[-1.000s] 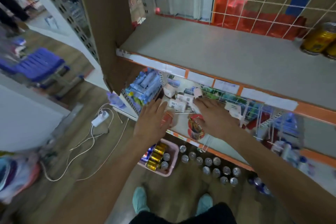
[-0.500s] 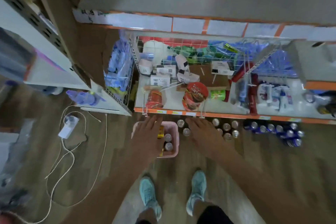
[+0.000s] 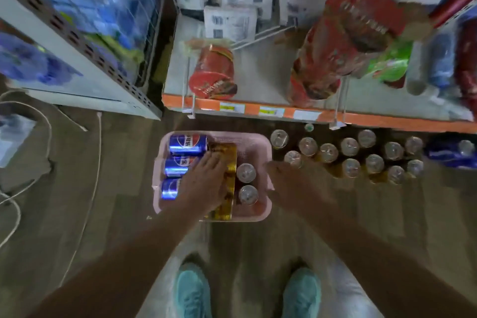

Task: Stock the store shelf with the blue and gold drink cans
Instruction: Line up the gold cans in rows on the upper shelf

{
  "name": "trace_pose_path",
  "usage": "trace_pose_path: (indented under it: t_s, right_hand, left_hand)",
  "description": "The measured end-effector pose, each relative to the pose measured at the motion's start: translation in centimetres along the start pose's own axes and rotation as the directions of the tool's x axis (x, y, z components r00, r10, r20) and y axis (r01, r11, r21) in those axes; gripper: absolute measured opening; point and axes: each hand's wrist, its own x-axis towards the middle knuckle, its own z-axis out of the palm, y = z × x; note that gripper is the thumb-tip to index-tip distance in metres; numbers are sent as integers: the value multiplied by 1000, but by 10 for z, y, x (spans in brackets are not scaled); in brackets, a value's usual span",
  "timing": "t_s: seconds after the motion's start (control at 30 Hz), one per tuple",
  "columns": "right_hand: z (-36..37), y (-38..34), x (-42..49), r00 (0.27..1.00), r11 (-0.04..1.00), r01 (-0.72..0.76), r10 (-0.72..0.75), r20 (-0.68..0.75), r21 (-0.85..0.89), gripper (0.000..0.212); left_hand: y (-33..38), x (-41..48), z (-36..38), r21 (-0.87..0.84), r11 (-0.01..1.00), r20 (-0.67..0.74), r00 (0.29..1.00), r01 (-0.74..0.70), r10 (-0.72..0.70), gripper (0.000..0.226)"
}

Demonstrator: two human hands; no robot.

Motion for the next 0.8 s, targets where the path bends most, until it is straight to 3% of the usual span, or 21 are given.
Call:
trace_pose_path:
  t_s: [0.2,0.33,0.43,0.53,0.6,0.8]
  right_hand:
    - [80,36,84,983,969,180,-169,77,-168,69]
    - [91,39,100,967,931,251,-227,118,-266,70]
    - [100,41,113,960,938,275,-256,111,-211,69]
    - [100,38,115,951,947,294,-275,139,-134,70]
    - [99,40,112,946,944,319,-313,83,-78,68]
    - [67,50,93,959,919,281,-278,-52,276,70]
  left_hand:
    - [-43,84,62,110,989,-25,994,-100,104,70]
    - [-57,101,76,216,959,-76,976,-183,204,76]
    - [-59,107,75,214,942,-52,960,-258,275,73]
    - [-53,110,70,81,962,59,965,-260,256,62]
    - [-51,108,68,17,970,66,969,-241,239,59]
    - [-45,89,45,-245,953,-165,976,-178,140,69]
